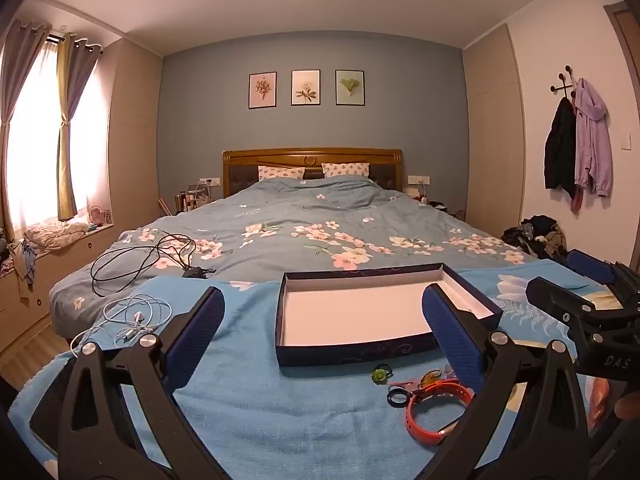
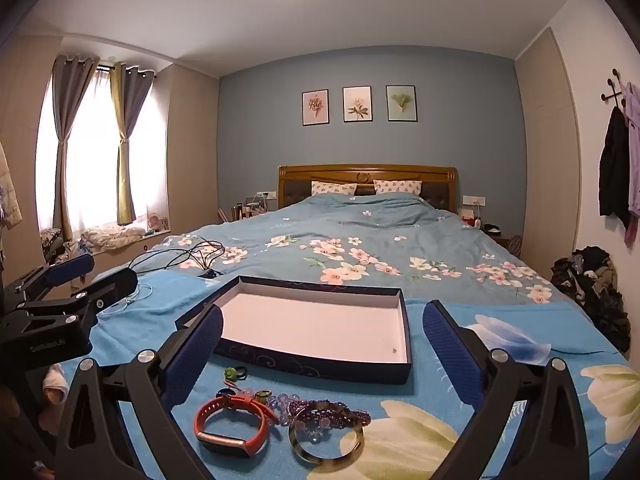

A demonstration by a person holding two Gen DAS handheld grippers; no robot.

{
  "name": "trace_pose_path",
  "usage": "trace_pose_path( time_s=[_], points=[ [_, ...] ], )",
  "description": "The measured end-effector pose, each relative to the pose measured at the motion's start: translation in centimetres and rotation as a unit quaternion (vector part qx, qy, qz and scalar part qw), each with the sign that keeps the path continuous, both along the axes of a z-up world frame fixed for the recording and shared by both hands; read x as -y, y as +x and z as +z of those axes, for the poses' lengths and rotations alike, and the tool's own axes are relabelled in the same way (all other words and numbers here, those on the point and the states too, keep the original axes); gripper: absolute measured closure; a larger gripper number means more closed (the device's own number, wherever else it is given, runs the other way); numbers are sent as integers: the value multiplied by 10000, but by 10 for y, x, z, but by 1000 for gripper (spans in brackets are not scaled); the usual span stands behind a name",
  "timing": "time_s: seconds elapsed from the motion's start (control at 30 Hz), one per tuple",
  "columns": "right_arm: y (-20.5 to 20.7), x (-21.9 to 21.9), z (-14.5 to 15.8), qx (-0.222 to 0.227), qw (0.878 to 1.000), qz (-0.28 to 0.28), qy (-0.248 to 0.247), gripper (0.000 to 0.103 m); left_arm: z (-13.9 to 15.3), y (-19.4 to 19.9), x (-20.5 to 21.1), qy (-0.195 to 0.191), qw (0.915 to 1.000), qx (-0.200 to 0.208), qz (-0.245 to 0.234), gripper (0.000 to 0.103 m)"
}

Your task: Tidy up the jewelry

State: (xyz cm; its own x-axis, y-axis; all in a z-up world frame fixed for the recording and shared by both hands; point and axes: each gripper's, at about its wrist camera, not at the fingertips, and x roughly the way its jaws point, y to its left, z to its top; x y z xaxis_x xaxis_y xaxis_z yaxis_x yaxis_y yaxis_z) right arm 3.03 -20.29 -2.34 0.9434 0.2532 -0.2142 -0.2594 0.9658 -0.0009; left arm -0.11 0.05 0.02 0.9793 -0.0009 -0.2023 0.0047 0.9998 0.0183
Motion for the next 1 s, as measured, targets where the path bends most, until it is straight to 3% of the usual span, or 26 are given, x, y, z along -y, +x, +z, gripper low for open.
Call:
trace_pose_path(
  time_s=[0.13,0.4,0.47,1.0],
  points=[
    [1,5,1,76,9997,9,246,6,0,-1,0,2,10000,3,22,6],
    [-17,8,1,94,9996,6,258,6,3,-5,-4,-23,10000,68,23,6],
    [2,9,2,-68,9996,26,270,6,9,-3,-2,-26,10000,74,40,6],
    [2,10,2,10,9994,24,337,6,4,-8,-4,-3,9998,173,53,6]
  ],
)
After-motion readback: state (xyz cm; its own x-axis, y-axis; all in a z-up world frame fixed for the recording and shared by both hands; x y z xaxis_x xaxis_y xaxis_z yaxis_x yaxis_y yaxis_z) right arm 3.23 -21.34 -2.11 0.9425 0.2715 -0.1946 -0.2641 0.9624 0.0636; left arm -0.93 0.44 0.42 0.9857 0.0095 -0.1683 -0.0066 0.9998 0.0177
